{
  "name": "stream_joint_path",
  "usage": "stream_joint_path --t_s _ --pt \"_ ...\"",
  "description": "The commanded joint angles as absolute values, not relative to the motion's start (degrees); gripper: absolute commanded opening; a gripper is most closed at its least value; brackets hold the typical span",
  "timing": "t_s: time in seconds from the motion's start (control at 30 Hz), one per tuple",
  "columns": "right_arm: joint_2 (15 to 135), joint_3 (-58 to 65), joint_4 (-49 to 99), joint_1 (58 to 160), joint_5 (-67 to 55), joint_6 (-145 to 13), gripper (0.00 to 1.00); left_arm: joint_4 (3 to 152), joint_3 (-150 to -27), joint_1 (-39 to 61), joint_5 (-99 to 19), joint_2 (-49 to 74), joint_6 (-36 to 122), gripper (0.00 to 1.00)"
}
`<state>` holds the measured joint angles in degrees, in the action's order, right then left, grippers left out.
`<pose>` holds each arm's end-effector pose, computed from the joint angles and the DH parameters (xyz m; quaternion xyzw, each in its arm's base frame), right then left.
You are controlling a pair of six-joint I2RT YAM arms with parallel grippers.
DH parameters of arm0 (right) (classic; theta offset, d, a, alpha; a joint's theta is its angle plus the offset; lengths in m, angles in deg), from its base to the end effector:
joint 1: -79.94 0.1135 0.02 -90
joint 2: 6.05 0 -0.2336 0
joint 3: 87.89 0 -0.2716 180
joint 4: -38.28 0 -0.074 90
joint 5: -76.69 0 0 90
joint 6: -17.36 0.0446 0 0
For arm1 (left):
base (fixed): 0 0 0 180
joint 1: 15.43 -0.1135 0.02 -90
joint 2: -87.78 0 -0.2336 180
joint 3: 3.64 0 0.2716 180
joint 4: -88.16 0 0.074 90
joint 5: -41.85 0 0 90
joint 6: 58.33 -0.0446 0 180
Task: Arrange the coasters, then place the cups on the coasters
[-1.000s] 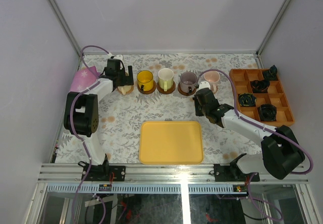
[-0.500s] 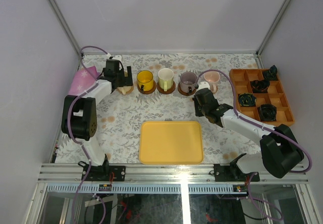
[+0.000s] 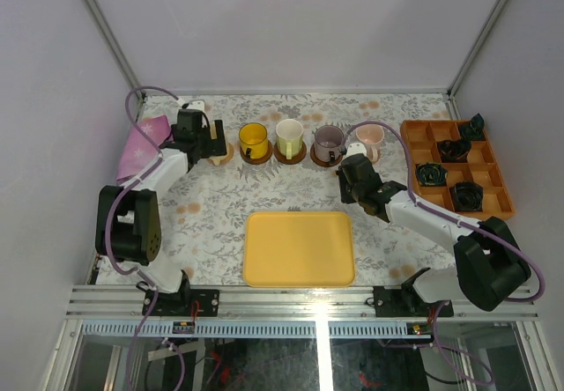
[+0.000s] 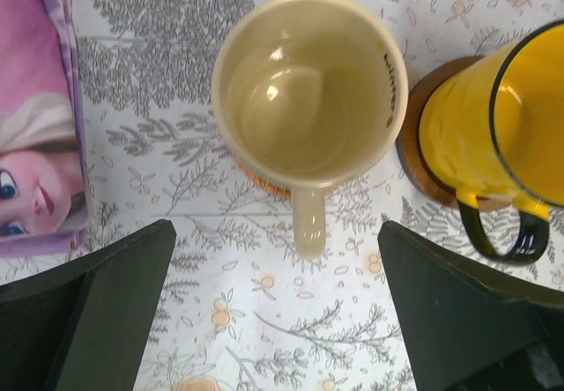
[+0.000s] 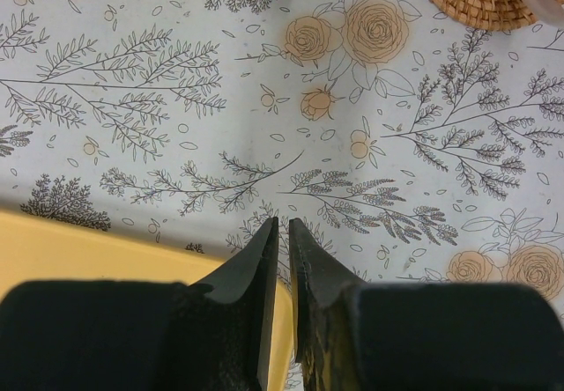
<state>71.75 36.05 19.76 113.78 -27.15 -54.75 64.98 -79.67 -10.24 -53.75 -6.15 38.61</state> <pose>0.2654 0.1651 0.1654 -0.0748 0.8990 0.0838 0.4234 0.3825 -0.0304 0.1853 -0.0341 0.9087 0.0005 0.4159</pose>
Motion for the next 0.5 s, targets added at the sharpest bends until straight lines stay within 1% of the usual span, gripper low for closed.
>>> stream_joint_path --t_s 0.0,0.2,0.47 --pt "71.56 34.59 20.91 113.6 -26.44 -54.08 0.17 63.74 -76.04 -10.51 -55.16 -2.14 40.71 1.0" --pt "71.47 34.95 21.17 113.61 -26.01 -53.96 0.17 64.59 -71.34 -10.5 -57.15 0.72 42.48 1.0" --pt "71.46 34.96 21.28 113.64 -25.34 -53.83 0.17 67.17 -70.6 -10.48 -59.06 -0.77 44.23 1.0"
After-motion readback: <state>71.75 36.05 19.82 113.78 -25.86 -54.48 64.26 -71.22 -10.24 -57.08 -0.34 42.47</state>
